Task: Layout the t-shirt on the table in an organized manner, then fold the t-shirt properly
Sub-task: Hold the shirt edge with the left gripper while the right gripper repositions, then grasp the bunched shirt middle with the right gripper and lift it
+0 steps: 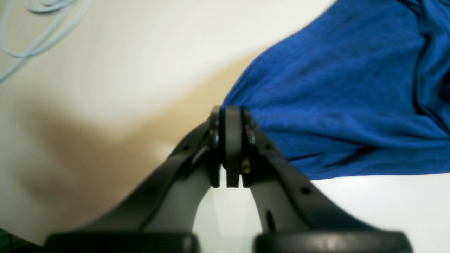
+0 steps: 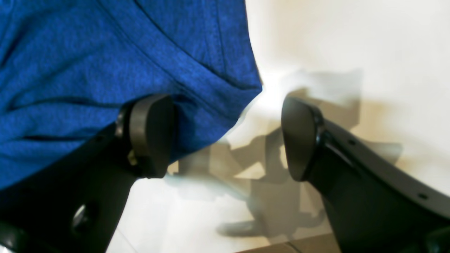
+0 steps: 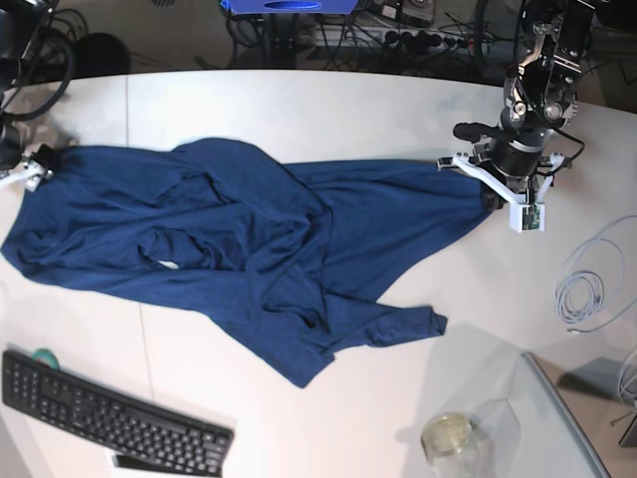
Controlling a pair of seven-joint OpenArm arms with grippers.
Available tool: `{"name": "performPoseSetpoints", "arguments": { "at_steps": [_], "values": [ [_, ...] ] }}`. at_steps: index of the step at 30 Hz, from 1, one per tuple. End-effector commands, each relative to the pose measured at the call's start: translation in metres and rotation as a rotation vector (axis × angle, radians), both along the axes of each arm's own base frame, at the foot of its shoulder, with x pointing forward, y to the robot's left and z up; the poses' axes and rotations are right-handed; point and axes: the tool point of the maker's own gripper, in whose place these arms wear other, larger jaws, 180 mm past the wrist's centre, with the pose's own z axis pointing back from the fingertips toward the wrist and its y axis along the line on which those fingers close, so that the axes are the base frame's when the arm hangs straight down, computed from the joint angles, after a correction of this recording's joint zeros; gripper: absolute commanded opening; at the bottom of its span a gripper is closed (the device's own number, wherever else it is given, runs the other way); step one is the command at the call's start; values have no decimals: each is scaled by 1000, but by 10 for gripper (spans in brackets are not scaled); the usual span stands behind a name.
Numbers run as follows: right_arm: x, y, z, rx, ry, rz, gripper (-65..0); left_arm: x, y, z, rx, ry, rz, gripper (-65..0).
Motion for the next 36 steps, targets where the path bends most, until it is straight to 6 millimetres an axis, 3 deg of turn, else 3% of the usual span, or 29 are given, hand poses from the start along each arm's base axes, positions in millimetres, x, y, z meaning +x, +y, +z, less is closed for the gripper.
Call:
{"name": "performPoseSetpoints", "arguments": {
  "at_steps": [1, 4, 6, 14, 16, 18, 22, 25, 27, 31, 36],
  "values": [
    [13, -4, 12, -8, -42, 27, -212, 7, 4, 11, 23, -43, -6, -650],
    [16, 5, 12, 18, -46, 58, -212, 7, 4, 11, 23, -43, -6, -650],
    [17, 1, 22, 16, -70, 33, -212, 6, 5, 10, 24, -41, -4, -650],
    [25, 7, 19, 41, -77, 19, -242, 7, 4, 10, 23, -40, -6, -650],
    [25, 3, 33, -7, -105, 42, -245, 7, 4, 10, 23, -42, -6, -650],
    [33, 6, 64, -97, -168, 118, -242, 7, 4, 10, 24, -40, -5, -650],
    [63, 75, 112, -203, -272, 469, -192, 4, 5, 7, 25, -30, -4, -650],
    [83, 145, 121, -169, -335, 707, -195, 0, 7, -4, 21, -2, 13, -650],
    [103, 173, 128, -153, -370, 782, -195, -3, 8, -14, 16, 21, 30, -650],
    [136, 226, 117, -76, -370, 885, -195, -11, 12, -29, 17, 62, 52, -650],
    [161, 283, 89, 28, -294, 966, -195, -11, 13, -30, 17, 63, 52, -650]
  ]
}}
